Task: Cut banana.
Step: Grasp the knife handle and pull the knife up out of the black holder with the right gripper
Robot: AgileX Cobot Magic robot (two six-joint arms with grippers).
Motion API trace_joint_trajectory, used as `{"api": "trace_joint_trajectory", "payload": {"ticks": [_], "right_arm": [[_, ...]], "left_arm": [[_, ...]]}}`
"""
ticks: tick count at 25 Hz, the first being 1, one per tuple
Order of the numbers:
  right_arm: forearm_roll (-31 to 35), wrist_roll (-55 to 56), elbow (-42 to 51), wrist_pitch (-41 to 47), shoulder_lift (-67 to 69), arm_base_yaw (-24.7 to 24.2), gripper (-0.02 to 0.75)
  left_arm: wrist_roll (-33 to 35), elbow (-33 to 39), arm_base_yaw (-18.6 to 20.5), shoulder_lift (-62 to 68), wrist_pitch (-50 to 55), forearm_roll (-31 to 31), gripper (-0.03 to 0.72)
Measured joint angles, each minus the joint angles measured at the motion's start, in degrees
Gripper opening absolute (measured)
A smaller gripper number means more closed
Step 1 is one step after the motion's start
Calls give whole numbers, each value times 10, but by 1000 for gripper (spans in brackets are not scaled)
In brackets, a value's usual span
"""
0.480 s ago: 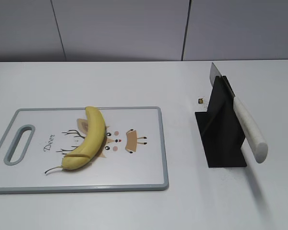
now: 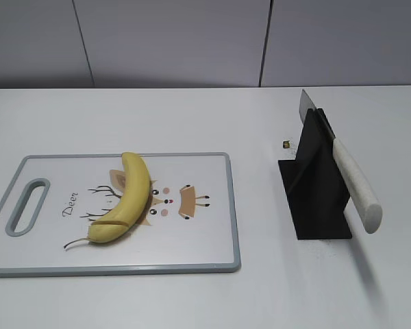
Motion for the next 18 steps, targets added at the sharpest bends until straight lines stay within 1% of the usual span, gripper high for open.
{"api": "trace_joint_trajectory", "payload": {"ticks": [18], "right_arm": [[0, 0, 0, 0, 0, 0, 582]], "left_arm": [[0, 0, 0, 0, 0, 0, 533]]}}
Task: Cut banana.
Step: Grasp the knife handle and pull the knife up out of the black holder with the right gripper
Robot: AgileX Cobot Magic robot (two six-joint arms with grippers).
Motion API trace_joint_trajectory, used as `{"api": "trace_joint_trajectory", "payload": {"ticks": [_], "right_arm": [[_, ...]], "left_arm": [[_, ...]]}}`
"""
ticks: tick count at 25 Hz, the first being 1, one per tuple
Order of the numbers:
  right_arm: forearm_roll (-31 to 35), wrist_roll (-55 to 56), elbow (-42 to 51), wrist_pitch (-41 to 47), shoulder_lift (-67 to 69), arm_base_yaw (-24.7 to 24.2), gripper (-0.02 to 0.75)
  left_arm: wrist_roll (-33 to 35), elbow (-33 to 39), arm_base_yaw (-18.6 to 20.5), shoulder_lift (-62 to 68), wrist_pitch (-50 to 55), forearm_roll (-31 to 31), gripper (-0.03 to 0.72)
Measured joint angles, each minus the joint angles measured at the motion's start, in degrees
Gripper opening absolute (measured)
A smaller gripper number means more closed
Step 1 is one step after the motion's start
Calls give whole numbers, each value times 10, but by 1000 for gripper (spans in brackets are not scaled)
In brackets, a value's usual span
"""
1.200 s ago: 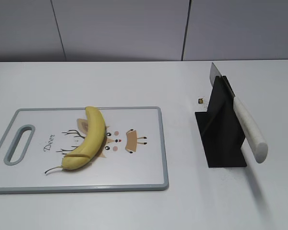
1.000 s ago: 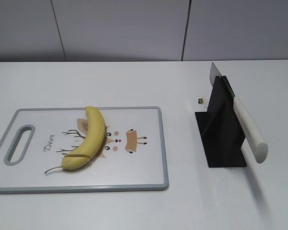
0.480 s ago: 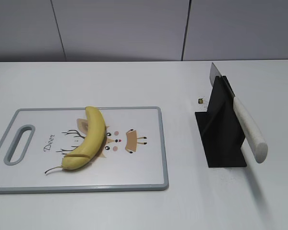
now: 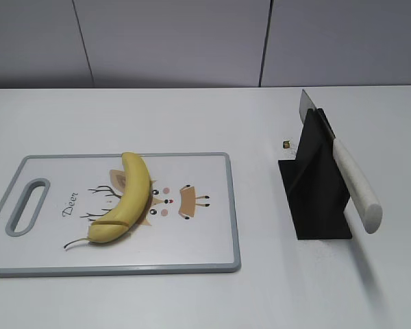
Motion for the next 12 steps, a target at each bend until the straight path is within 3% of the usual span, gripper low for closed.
{"api": "trace_joint_trajectory", "payload": {"ticks": [12], "right_arm": [[0, 0, 0, 0, 0, 0, 582]], "left_arm": [[0, 0, 0, 0, 0, 0, 533]]}}
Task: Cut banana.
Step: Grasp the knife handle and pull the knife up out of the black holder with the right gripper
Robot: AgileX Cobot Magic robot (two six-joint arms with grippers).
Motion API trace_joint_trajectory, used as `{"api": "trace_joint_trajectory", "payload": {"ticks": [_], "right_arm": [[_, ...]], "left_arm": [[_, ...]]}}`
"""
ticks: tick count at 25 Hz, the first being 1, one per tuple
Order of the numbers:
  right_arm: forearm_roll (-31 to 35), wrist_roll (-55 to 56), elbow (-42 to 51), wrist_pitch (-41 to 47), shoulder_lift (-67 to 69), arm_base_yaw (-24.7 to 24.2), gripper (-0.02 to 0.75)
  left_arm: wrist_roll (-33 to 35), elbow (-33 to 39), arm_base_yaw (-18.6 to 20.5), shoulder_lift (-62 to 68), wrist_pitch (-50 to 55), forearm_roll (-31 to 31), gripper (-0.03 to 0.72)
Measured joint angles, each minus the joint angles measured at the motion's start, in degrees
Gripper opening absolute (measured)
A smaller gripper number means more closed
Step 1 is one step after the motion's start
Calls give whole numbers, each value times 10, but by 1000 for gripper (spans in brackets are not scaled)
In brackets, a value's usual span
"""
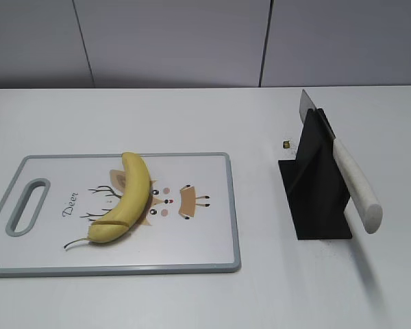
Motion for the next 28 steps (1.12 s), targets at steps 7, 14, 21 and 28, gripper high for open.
{"api": "trace_joint_trajectory", "payload": {"ticks": [7, 14, 21, 28], "right_arm": [[0, 2, -1, -1, 15, 0, 582], [0, 2, -56, -13, 134, 0, 582], [17, 6, -124, -14, 266, 0, 582], [25, 6, -176, -9, 385, 0, 582]], "left_arm": [[0, 0, 0, 0, 0, 0, 533], [0, 0, 0, 0, 0, 0, 533], [0, 0, 0, 0, 0, 0, 533], [0, 0, 0, 0, 0, 0, 533]]}}
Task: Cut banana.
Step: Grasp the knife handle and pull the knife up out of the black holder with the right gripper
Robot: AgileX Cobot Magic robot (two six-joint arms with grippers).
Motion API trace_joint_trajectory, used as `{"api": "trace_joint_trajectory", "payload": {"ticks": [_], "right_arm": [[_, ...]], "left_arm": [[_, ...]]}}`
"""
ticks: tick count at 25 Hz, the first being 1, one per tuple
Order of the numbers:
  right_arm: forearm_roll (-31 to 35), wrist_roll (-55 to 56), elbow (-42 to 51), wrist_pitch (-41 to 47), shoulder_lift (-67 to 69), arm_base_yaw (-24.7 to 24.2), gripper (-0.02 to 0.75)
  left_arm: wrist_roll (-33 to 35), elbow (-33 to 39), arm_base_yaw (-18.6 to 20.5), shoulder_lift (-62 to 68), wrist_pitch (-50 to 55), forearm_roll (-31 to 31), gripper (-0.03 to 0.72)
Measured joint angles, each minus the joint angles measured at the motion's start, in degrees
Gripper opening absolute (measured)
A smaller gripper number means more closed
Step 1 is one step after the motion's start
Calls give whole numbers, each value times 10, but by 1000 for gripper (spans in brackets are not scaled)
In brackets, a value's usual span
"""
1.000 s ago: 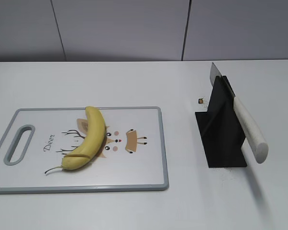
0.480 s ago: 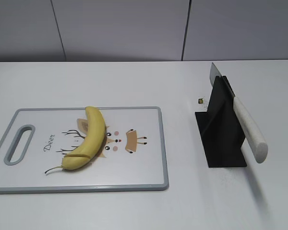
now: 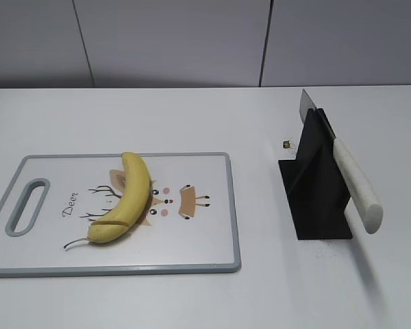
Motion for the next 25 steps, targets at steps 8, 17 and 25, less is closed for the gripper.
{"api": "trace_joint_trajectory", "payload": {"ticks": [8, 17, 25], "right_arm": [[-1, 18, -45, 29, 131, 33, 582], [0, 91, -104, 27, 271, 158, 582], [5, 119, -114, 17, 372, 160, 582]], "left_arm": [[0, 0, 0, 0, 0, 0, 531], [0, 0, 0, 0, 0, 0, 531], [0, 0, 0, 0, 0, 0, 530]]}}
